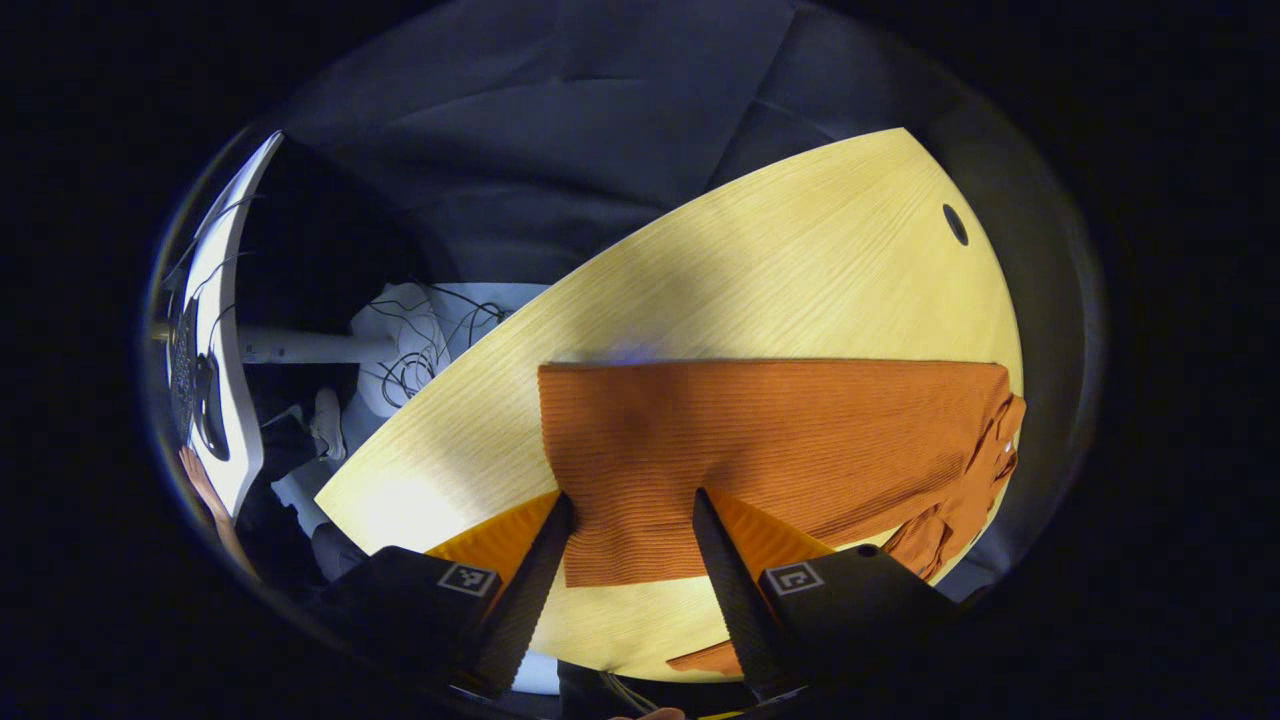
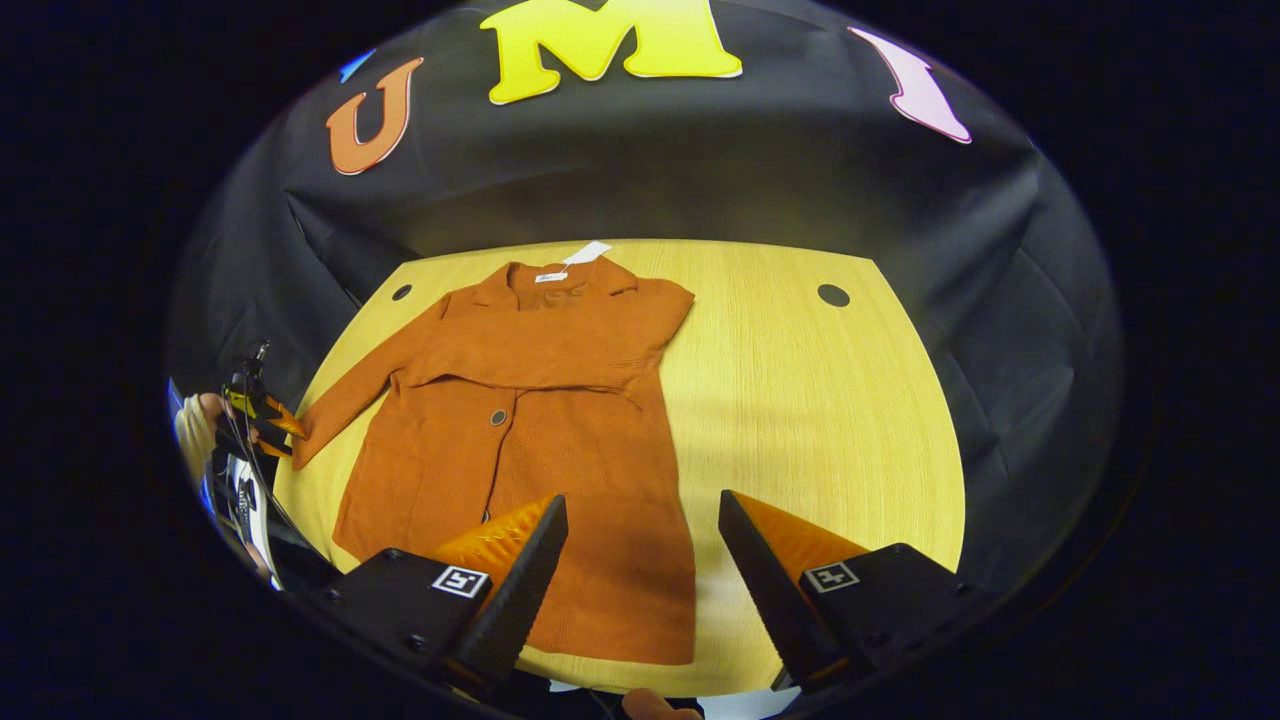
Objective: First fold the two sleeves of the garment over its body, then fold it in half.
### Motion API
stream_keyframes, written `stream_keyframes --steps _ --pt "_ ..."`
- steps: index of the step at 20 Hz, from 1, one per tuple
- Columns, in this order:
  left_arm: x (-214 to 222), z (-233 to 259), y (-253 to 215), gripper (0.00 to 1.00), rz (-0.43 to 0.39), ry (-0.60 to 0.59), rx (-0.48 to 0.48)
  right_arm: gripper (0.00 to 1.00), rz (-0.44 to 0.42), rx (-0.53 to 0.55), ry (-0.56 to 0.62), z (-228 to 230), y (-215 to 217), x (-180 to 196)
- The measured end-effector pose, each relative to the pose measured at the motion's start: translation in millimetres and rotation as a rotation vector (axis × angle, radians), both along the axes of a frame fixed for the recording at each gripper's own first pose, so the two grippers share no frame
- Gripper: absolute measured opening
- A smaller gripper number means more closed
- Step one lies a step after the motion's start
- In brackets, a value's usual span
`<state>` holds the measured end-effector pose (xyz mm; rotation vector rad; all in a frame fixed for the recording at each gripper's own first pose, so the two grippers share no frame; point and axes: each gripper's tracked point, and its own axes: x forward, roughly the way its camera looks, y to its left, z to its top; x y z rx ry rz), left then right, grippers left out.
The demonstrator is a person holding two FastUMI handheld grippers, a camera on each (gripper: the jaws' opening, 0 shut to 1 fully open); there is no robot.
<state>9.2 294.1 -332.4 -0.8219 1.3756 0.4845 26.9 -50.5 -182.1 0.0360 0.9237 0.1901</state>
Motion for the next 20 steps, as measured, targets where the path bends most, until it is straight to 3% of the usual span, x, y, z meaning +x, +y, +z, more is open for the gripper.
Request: stream_keyframes --steps 3,6,8,14,16,20 --pt "-2 -2 7 0.7 0.036 0.008 -0.004 0.98 -0.024 -0.005 0.012 -6 -7 -4" --pt "-12 -5 14 0.42 0.05 0.022 -0.002 0.98 -0.047 -0.009 0.03 -10 -18 -6" --pt "-10 -3 14 0.31 0.07 0.019 0.005 0.98 -0.057 -0.003 0.043 -14 -18 -5" --pt "-5 -4 13 0.23 0.035 -0.019 0.009 0.98 -0.039 -0.011 0.059 -18 -15 -7" --pt "-5 2 12 0.06 0.056 -0.033 -0.004 0.98 -0.038 -0.013 0.064 -19 -19 -6" --pt "6 19 14 0.04 0.032 -0.092 0.018 0.98 -0.037 -0.015 0.069 -25 -27 -5"
